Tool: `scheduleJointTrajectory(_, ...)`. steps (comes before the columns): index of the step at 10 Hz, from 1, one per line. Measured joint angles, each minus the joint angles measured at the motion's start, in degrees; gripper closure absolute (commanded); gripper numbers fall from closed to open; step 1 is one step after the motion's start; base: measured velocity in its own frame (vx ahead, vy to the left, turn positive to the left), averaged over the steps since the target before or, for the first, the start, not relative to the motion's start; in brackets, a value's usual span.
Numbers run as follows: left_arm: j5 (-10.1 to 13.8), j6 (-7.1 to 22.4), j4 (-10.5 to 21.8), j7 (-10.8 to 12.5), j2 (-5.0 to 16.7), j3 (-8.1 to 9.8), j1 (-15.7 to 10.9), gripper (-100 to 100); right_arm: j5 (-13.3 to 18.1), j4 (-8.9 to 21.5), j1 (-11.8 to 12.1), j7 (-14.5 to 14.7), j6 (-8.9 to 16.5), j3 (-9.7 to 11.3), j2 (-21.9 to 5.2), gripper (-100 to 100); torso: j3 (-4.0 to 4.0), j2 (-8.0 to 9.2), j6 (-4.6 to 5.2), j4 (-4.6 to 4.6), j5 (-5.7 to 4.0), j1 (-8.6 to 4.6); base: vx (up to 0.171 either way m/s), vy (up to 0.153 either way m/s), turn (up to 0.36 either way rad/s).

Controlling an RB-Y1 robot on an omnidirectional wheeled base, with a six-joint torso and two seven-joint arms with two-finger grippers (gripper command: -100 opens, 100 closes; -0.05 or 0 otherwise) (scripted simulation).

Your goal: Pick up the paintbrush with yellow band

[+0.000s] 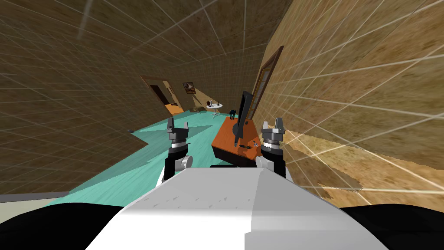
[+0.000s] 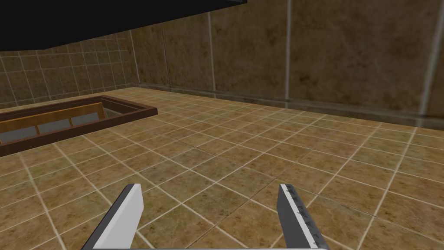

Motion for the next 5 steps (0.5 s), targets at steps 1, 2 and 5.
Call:
scheduleJointTrajectory(1,0.0,0.0,0.0,0.0,0.0,0.0,-0.01,0,-0.07,0.29,0.22,-0.03,-0.13,0.07,-1.45,-100,0.08,0.14,-0.01,0.02,0.01,0.06,-0.113,0.028,0.076)
scheduleJointTrajectory(2,0.0,0.0,0.0,0.0,0.0,-0.01,-0.01,0,-0.16,0.93,0.34,-0.05,-0.34,0.15,-3.24,-100,0.2,0.35,-0.01,0.07,0.02,0.08,-0.131,0.037,0.091)
scheduleJointTrajectory(5,0.0,0.0,0.0,0.0,0.0,-0.01,-0.02,0,-0.34,3.0,0.51,0.01,-0.79,0.54,-7.81,-100,0.24,0.41,-0.01,0.09,0.02,0.08,-0.115,0.03,0.071)
